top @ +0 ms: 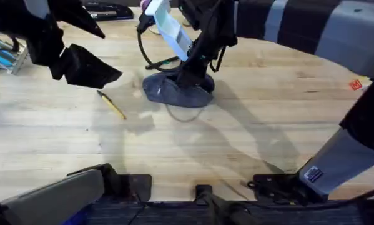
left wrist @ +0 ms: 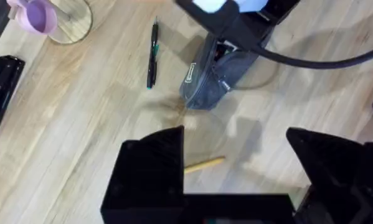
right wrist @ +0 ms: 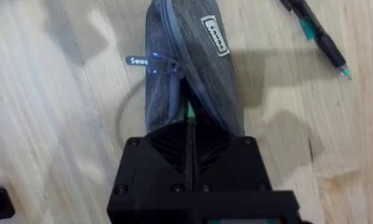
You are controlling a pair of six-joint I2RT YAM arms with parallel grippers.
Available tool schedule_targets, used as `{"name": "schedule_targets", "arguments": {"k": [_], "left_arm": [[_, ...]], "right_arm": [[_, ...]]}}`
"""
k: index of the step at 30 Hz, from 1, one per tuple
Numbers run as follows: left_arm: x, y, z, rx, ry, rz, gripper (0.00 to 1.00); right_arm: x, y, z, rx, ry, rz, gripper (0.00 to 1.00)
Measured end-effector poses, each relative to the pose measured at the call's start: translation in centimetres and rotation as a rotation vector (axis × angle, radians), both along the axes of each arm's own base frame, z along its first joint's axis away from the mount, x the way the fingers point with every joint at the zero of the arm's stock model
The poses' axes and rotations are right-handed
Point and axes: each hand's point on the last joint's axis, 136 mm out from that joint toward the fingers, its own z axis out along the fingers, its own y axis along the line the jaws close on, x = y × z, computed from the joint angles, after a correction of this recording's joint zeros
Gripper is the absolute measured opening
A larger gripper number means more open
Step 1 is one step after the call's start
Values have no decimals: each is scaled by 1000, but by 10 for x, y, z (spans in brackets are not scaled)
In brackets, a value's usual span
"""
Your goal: Unzip the bag, pick up the pens from the table one at a time and place them inside, then zip the bag closed.
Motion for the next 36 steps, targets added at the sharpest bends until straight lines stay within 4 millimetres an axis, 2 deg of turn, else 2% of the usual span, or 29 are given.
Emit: {"name": "schedule_targets", "arguments": {"k": [2, 3, 4, 7, 8, 19, 20, 25, 27, 30, 36], "left_arm": [[0, 1, -1, 7, 2, 2, 994], [0, 1, -1, 9, 2, 2, 993], [0, 2, -1, 10, 3, 2, 993], [0, 2, -1, 10, 3, 3, 993], [0, 2, -1, 10, 3, 3, 992], [0, 1, -1, 4, 10, 15, 993], [6, 3, 1, -25, 33, 94, 993], [16, 6, 3, -88, 95, 271, 994], [13, 18, -4, -146, 284, 598, 994], [11, 22, -7, -180, 366, 747, 994], [11, 23, -8, -198, 399, 814, 993]], "right_arm": [[0, 0, 0, 0, 0, 0, 52], [0, 0, 0, 0, 0, 0, 98], [0, 0, 0, 0, -1, 0, 187], [0, 0, 0, -2, -3, 3, 629], [1, -1, -1, -7, -8, 4, 974], [1, -2, 1, -8, -2, -15, 996], [-1, -3, 21, 15, -28, -22, 997], [-3, -4, 57, 69, -99, -24, 997], [-7, -7, 91, 118, -164, -25, 997], [-6, -6, 105, 147, -203, -25, 997], [-4, -5, 107, 154, -211, -25, 997]]}}
